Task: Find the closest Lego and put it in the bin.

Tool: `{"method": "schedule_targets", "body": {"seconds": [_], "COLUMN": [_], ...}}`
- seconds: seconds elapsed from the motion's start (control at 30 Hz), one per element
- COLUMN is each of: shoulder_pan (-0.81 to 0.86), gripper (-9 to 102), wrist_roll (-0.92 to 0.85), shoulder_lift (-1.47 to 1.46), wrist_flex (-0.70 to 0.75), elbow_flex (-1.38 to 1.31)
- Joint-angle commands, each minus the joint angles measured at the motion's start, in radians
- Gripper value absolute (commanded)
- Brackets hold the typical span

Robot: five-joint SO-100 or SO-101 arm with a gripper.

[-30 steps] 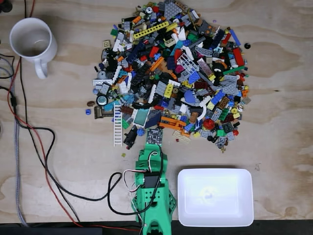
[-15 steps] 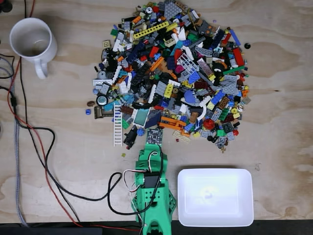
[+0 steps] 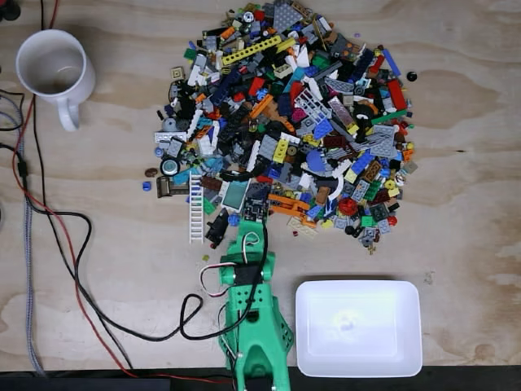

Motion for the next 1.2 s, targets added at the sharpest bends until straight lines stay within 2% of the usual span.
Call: {"method": "schedule_targets", "body": {"seconds": [0.0, 0.33, 0.67, 1.17], "shoulder_pan": [-0.071, -0.135, -0.06, -0.025], "gripper": [10, 13, 19, 19], "wrist_roll": [0.104, 0.192, 0.129, 0.086], "shoulder_lift": [-0.187, -0.469, -0.545, -0.63], "wrist_flex": [-0.077, -0.184, -0.209, -0.285], "elbow_flex": [-0.216, -0.42, -0.423, -0.362]}}
